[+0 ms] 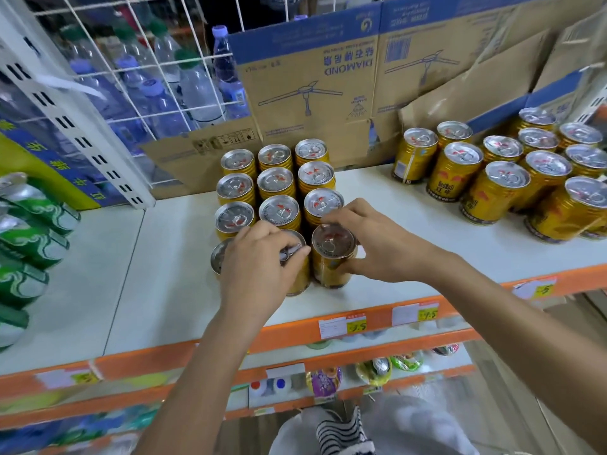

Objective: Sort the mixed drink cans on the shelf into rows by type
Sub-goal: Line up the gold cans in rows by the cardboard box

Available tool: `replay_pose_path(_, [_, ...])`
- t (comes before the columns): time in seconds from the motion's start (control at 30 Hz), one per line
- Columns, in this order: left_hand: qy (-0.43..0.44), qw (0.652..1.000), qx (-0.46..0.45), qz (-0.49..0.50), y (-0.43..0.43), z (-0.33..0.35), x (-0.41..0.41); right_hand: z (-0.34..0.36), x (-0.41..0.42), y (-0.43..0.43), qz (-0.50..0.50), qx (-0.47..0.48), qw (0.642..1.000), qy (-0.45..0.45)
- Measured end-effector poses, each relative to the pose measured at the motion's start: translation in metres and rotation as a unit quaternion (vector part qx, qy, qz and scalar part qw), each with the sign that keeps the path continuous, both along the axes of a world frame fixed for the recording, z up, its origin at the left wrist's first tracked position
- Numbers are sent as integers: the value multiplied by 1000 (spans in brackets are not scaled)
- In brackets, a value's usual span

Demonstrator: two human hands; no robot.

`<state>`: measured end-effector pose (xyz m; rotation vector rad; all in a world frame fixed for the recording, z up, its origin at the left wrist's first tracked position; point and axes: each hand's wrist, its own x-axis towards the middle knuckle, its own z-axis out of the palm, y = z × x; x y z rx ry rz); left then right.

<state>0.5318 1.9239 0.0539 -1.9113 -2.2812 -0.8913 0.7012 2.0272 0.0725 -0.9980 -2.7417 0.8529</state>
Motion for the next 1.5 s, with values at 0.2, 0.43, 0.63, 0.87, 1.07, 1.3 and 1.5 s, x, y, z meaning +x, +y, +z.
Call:
replay_pose_path(0.2, [30,999,-23,15,6,6,1,-5,7,0,-12,-11,999,42])
replay_pose_path(0.43, [55,998,18,-6,43,31,15,18,33,53,-56,79,995,16])
replay_pose_path(0.63, [99,991,-84,1,108,39,26,33,55,130,-169,196,964,-52])
replay_pose_path(0.87, [162,973,-158,36,159,34,32,26,58,186,-152,171,956,-182])
replay_pose_path(1.07, [141,973,-165,80,175,20,25,23,54,206,-70,216,940,-253])
replay_pose_path(1.3, [145,972,-149,109,179,13,24,33,51,217,-27,213,952,-221])
replay_pose_path(1.5, [106,983,-124,90,176,6,22,26,27,203,-117,95,980,-132])
